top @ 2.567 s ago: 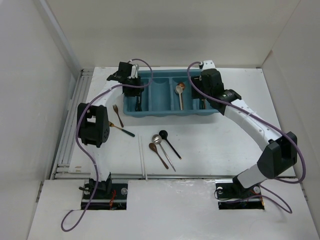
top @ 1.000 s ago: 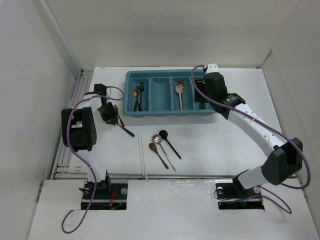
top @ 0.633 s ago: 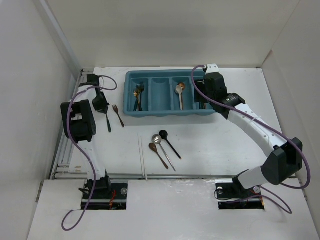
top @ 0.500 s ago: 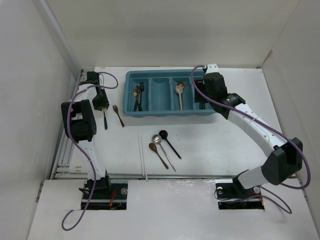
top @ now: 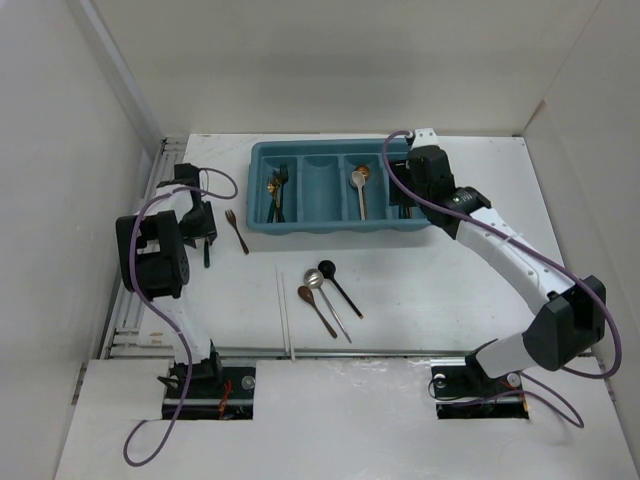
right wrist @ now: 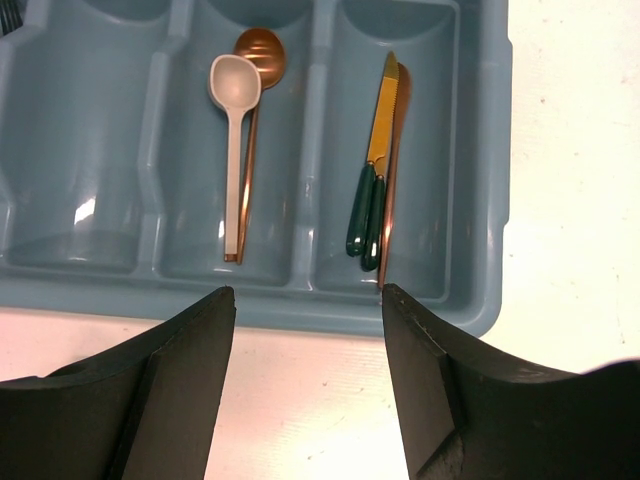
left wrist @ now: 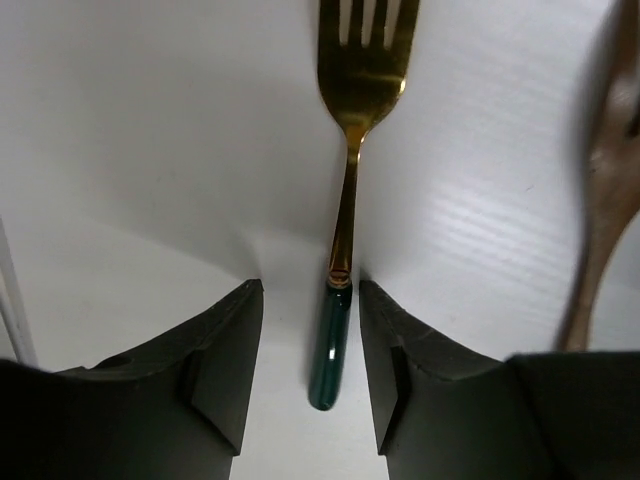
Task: Sort the eating utensils into containers
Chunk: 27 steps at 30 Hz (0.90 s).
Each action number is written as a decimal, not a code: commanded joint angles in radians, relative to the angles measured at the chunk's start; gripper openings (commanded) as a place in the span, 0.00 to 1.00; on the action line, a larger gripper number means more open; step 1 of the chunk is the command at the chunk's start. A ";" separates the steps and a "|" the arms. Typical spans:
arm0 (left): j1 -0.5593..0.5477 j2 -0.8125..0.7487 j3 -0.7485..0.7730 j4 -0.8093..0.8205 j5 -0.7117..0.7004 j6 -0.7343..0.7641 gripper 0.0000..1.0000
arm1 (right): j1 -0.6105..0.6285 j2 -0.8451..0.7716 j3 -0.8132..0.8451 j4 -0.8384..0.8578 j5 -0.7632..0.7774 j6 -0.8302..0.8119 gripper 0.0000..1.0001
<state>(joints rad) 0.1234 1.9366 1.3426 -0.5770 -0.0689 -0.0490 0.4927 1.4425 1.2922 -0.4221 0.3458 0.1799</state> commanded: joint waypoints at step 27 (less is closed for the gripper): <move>-0.171 -0.099 0.486 0.003 0.197 -0.043 0.00 | 0.010 -0.040 -0.005 0.036 0.007 0.000 0.66</move>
<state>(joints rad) 0.0227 1.9091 1.7542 -0.5987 0.0299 -0.0513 0.4927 1.4147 1.2751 -0.4225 0.3622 0.1799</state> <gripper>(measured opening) 0.088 0.657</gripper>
